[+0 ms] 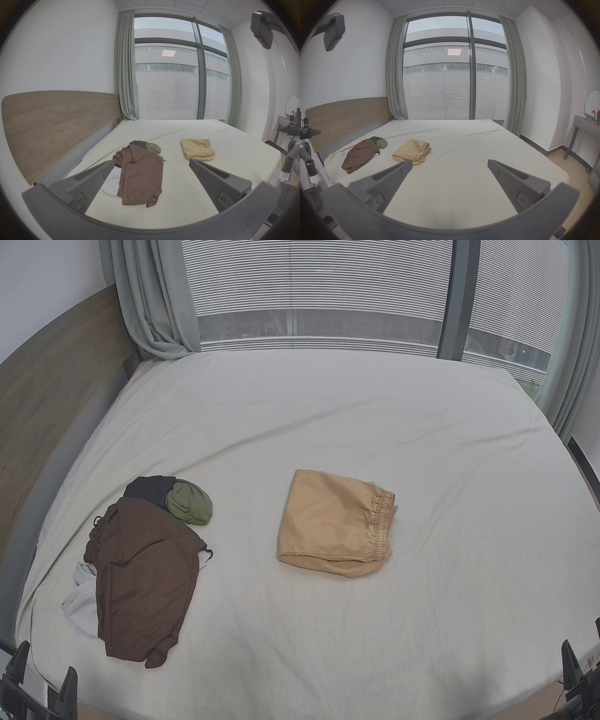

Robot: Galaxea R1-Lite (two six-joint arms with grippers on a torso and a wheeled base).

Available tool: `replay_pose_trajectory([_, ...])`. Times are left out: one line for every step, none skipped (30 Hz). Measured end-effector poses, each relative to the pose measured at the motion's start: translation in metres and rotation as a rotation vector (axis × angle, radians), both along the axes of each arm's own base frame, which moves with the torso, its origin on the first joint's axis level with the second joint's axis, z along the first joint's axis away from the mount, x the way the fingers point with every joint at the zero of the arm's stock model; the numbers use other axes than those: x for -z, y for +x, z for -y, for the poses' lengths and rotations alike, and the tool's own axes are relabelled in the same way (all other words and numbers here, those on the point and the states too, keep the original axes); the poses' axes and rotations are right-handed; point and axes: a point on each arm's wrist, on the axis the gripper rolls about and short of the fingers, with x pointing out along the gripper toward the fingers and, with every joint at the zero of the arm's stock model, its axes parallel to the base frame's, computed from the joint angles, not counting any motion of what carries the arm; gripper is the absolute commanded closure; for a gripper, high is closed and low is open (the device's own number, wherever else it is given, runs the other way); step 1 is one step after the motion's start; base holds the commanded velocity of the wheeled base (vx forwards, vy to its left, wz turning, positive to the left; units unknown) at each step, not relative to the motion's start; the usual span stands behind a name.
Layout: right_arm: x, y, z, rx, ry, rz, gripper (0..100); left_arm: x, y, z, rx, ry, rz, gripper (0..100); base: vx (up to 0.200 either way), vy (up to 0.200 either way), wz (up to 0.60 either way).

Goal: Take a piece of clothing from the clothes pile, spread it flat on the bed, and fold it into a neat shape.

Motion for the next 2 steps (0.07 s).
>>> replay_pose_trajectory([0.0,0.0,0.0,-0.002,0.0,0.0,0,0.0001,-0.0001,0.0,0.001,0.001,0.0,0,0.0,0.0,0.0])
replay_pose_trajectory([0.0,0.0,0.0,-0.002,0.0,0.0,0,0.0001,-0.0002,0.0,0.002,0.002,0.001,0,0.0,0.0,0.0])
